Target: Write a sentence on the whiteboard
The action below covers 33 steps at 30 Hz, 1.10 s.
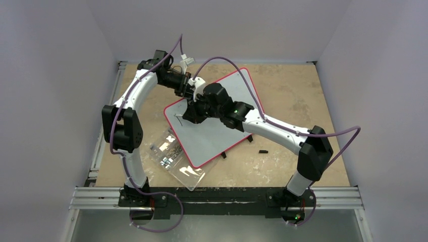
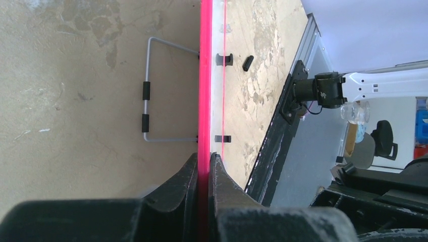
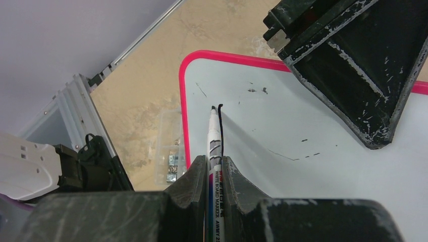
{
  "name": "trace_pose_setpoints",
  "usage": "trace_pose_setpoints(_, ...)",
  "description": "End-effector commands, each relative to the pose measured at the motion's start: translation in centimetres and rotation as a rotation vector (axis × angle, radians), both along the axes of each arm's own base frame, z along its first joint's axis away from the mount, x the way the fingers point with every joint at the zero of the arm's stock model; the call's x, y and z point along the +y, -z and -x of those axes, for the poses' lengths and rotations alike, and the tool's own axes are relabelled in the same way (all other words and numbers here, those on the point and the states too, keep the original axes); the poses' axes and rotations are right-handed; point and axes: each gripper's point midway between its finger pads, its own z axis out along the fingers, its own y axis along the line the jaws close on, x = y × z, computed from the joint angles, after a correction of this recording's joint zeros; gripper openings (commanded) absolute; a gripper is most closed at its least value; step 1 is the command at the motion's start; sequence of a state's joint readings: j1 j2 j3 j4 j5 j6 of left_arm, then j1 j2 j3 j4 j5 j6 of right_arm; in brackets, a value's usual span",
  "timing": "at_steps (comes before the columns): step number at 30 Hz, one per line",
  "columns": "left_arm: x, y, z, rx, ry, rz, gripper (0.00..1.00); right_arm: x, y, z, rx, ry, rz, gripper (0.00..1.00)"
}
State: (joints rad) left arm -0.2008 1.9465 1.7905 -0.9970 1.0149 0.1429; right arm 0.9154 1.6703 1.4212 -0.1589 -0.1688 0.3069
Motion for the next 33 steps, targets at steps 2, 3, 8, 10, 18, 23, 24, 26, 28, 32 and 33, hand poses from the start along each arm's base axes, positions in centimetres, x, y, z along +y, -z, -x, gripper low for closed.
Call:
trace_pose_setpoints(2,0.0,-0.2,1.2,-0.092,0.048,-0.085,0.0,0.2,-2.5,-1.1,-0.049,0.046,-0.047,0.0)
trace_pose_setpoints(3,-0.1,-0.2,1.2,-0.092,0.05,-0.085,0.0,0.0,-2.2,-1.2,-0.048,0.052,-0.04,0.0)
trace_pose_setpoints(8,-0.1,-0.2,1.2,-0.094,0.05,-0.084,0.0,-0.9,-1.3,-1.3,-0.044,0.072,-0.02,0.0)
trace_pose_setpoints(10,-0.2,-0.3,1.2,-0.095,0.051,-0.084,0.0,-1.3,-1.2,-1.3,-0.045,0.082,-0.018,0.0)
trace_pose_setpoints(18,-0.2,-0.2,1.3,-0.095,0.055,-0.087,0.0,-2.7,0.0,-1.5,-0.04,0.108,0.009,0.0)
trace_pose_setpoints(23,-0.2,-0.2,1.3,-0.094,0.055,-0.088,0.0,-3.5,1.3,-1.0,-0.024,0.111,0.031,0.0)
trace_pose_setpoints(24,-0.2,-0.2,1.3,-0.093,0.055,-0.088,0.0,-3.7,1.7,-0.8,-0.02,0.111,0.038,0.0)
trace_pose_setpoints(26,-0.2,-0.1,1.3,-0.092,0.055,-0.089,0.0,-4.1,2.4,-0.5,-0.01,0.114,0.049,0.0)
trace_pose_setpoints(28,-0.3,0.0,1.3,-0.09,0.056,-0.089,0.0,-4.6,2.9,-0.2,-0.004,0.116,0.059,0.0)
trace_pose_setpoints(32,-0.3,0.0,1.3,-0.09,0.057,-0.089,0.0,-5.4,3.4,0.4,0.005,0.125,0.064,0.0)
trace_pose_setpoints(33,-0.3,-0.1,1.3,-0.09,0.057,-0.088,0.0,-5.4,3.4,0.4,0.007,0.124,0.064,0.0)
